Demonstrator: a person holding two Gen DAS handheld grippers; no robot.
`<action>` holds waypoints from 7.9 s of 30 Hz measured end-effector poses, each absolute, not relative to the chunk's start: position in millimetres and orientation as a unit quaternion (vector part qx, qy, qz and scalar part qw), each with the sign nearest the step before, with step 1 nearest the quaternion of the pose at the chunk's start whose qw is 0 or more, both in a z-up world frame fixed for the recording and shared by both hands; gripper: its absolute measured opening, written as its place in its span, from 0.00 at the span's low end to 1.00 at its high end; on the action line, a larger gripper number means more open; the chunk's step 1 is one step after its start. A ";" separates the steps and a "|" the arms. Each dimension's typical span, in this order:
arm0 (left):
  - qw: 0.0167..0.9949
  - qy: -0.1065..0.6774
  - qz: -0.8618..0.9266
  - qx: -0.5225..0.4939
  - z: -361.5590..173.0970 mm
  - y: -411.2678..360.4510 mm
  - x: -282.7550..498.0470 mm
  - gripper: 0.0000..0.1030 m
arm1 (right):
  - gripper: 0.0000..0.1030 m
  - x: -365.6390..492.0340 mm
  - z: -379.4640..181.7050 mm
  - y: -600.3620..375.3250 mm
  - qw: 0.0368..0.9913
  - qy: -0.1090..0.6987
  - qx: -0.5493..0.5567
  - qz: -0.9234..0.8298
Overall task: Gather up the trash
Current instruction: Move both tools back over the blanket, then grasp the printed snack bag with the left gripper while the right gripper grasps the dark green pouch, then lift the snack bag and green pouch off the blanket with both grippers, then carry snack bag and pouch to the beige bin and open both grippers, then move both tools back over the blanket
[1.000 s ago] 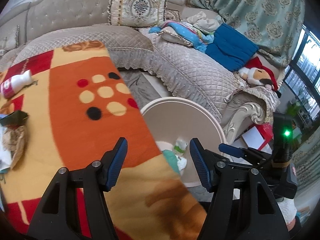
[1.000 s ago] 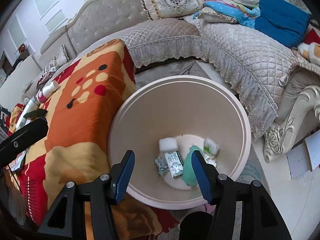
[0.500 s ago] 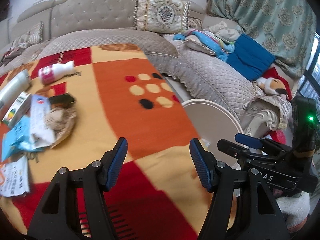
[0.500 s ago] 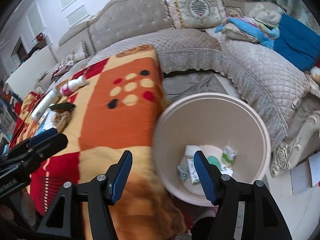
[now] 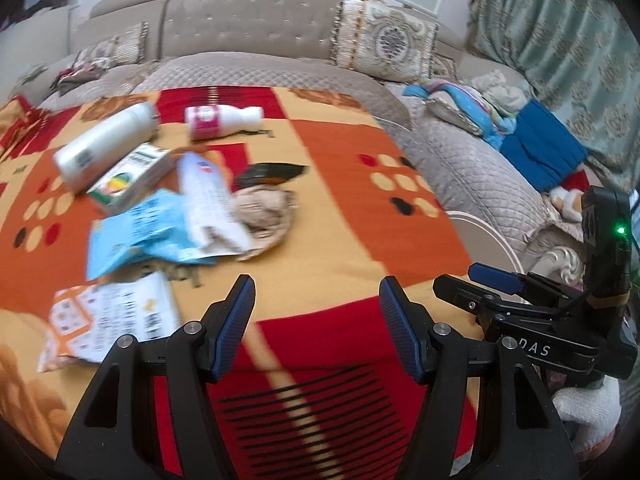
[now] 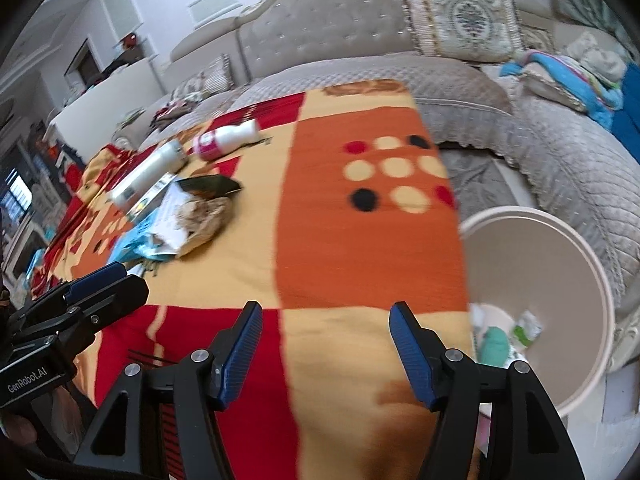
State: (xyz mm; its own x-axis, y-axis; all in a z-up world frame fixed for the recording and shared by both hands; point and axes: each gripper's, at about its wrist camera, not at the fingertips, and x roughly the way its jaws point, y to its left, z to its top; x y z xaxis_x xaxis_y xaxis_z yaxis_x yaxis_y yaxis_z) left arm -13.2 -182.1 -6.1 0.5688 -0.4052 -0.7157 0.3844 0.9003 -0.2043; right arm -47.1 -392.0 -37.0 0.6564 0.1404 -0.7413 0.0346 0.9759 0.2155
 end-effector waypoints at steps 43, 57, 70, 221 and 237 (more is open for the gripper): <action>0.871 0.451 -0.126 -0.149 -30.7 20.8 12.4 0.64 | 0.76 73.0 2.6 -285.4 0.896 0.425 0.058 0.115; 0.853 0.469 -0.131 -0.190 -60.9 -6.4 60.2 0.64 | 0.50 155.4 -45.7 -279.5 0.836 0.534 0.042 0.115; 0.867 0.444 -0.142 -0.175 -42.7 6.9 34.1 0.11 | 0.31 90.4 -18.7 -291.1 0.882 0.444 0.049 0.147; 0.871 0.444 -0.201 -0.062 -23.3 -135.5 15.7 0.51 | 0.57 -45.3 -39.7 -418.5 0.890 0.427 0.148 0.066; 0.858 0.465 -0.125 -0.181 -56.6 -17.8 99.7 0.57 | 0.64 52.0 -36.5 -312.9 0.880 0.434 0.122 0.148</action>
